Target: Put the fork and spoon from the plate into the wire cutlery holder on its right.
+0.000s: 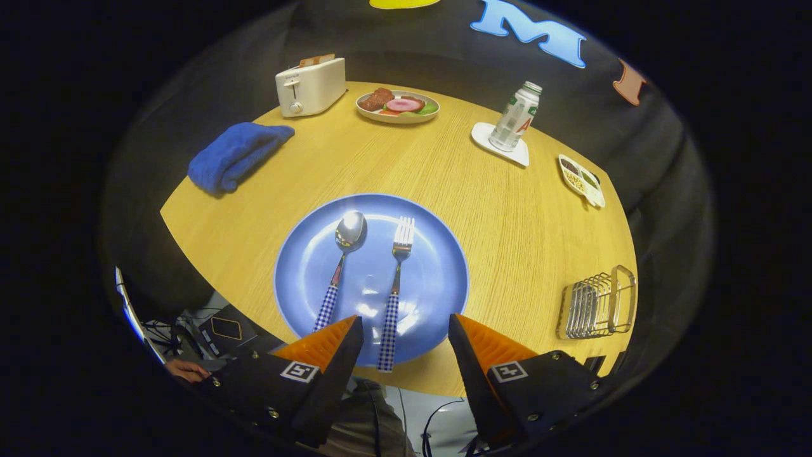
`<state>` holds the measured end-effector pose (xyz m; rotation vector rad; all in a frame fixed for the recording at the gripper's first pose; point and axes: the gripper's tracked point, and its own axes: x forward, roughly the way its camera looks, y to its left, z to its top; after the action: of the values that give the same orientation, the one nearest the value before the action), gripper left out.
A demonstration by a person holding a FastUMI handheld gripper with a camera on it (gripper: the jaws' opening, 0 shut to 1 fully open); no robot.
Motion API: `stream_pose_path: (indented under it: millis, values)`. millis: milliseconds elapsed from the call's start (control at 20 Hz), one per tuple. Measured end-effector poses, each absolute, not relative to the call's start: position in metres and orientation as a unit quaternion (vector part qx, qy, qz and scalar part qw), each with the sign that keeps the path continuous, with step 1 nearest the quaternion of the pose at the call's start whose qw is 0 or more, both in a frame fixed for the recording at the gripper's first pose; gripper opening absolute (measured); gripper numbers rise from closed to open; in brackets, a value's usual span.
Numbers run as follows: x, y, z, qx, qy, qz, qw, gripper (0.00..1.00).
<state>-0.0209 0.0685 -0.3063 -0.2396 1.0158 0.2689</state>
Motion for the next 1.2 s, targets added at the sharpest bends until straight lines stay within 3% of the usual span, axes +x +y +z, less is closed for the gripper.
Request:
stream_pose_path:
  millis: [100,150,300,400,450,600,650,750,850,1200]
  values:
    - [-0.021,0.070,-0.319,-0.117,0.494,0.128,0.852,0.83]
    - [-0.023,0.071,-0.318,-0.120,0.501,0.130,0.847,0.73]
    - [-0.023,0.074,-0.331,-0.127,0.515,0.136,0.836,0.68]
    - [-0.028,0.072,-0.343,-0.134,0.535,0.133,0.823,0.52]
    - [-0.029,0.074,-0.345,-0.133,0.543,0.133,0.819,0.49]
    - [-0.022,0.077,-0.359,-0.140,0.554,0.130,0.810,0.49]
    - [-0.033,0.074,-0.342,-0.139,0.569,0.132,0.800,0.12]
    - [-0.023,0.082,-0.373,-0.122,0.584,0.135,0.791,0.16]
    - [-0.029,0.079,-0.356,-0.118,0.596,0.136,0.782,0.05]
    - [-0.028,0.074,-0.348,-0.129,0.604,0.151,0.772,0.05]
